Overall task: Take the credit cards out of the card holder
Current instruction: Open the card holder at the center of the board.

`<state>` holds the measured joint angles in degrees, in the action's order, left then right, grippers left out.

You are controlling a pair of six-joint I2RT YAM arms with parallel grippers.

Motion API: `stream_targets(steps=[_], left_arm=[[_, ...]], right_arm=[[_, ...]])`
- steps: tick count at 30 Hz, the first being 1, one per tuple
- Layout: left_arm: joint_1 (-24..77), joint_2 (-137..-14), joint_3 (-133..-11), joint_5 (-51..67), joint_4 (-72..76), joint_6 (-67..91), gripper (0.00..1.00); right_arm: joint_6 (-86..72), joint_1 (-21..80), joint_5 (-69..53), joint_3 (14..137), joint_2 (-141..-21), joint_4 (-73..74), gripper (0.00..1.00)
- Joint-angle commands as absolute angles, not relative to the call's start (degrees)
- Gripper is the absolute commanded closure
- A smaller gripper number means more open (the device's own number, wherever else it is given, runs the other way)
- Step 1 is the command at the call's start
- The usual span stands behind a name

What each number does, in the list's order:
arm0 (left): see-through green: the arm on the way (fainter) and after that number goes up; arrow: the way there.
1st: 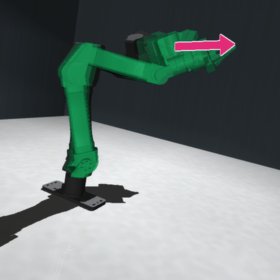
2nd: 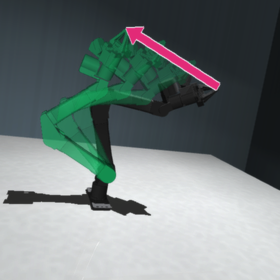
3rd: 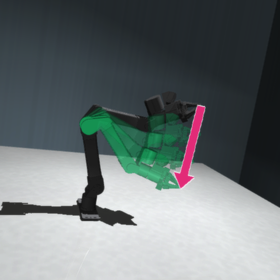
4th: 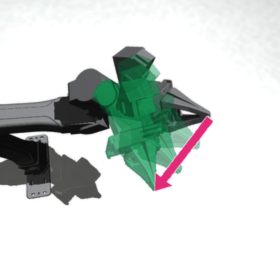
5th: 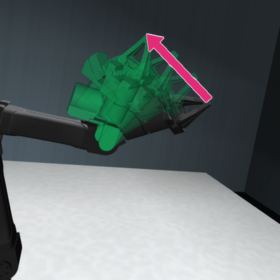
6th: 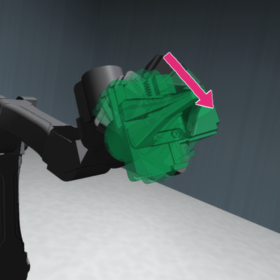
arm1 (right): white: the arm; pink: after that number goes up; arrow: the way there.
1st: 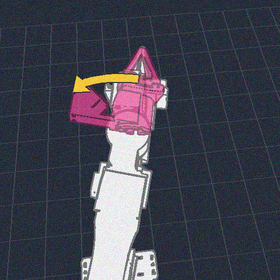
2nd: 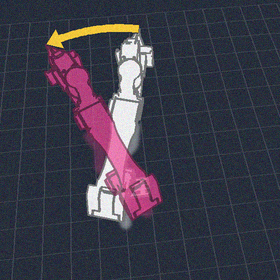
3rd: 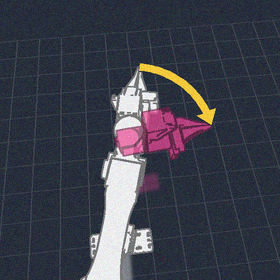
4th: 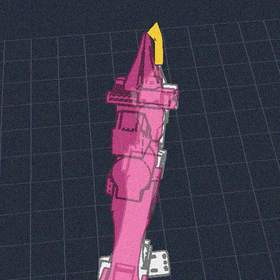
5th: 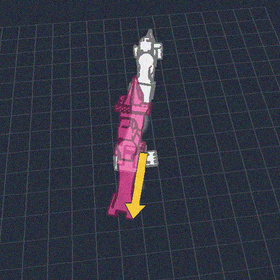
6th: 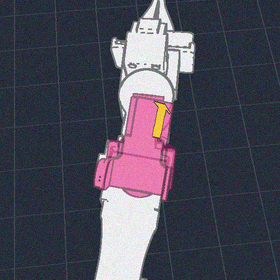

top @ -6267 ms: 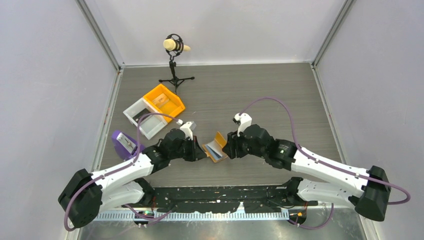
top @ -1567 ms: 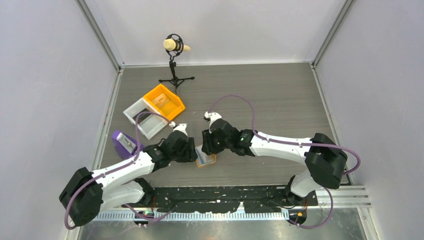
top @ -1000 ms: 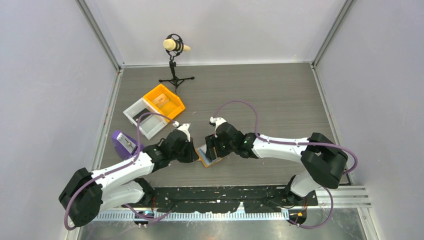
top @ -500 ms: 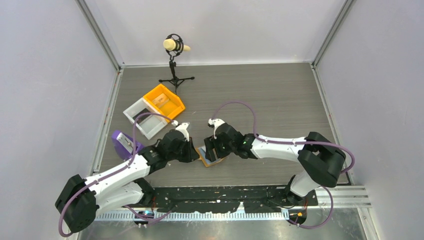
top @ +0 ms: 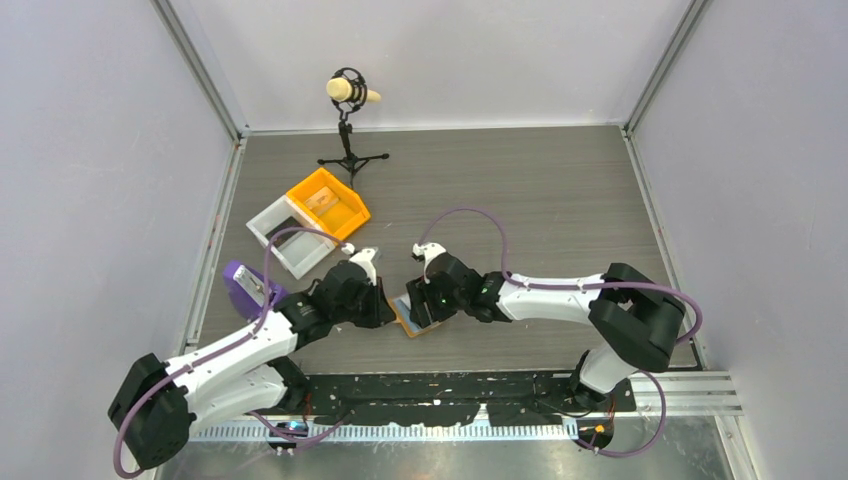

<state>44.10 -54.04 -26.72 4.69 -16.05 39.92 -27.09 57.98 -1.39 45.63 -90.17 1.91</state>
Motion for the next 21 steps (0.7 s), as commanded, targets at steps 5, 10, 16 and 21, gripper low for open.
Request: stream_targets(steps=[5, 10, 16, 21], left_arm=[[43.9, -51.6, -26.9, 4.9, -16.9, 38.8, 1.00], [43.9, -50.8, -25.7, 4.8, -17.0, 39.0, 1.00], [43.9, -50.8, -25.7, 4.7, -17.4, 38.8, 1.00], [43.9, -51.4, -26.0, 5.3, -18.3, 38.4, 1.00]], right_arm=[[-27.6, 58.2, 6.6, 45.0, -86.8, 3.5, 0.37], [-28.2, 58.3, 8.4, 44.4, -85.3, 4.3, 0.37], [-28.6, 58.3, 10.4, 43.7, -82.7, 5.4, 0.38], [-28.4, 58.2, 12.2, 43.3, -80.7, 6.9, 0.39]])
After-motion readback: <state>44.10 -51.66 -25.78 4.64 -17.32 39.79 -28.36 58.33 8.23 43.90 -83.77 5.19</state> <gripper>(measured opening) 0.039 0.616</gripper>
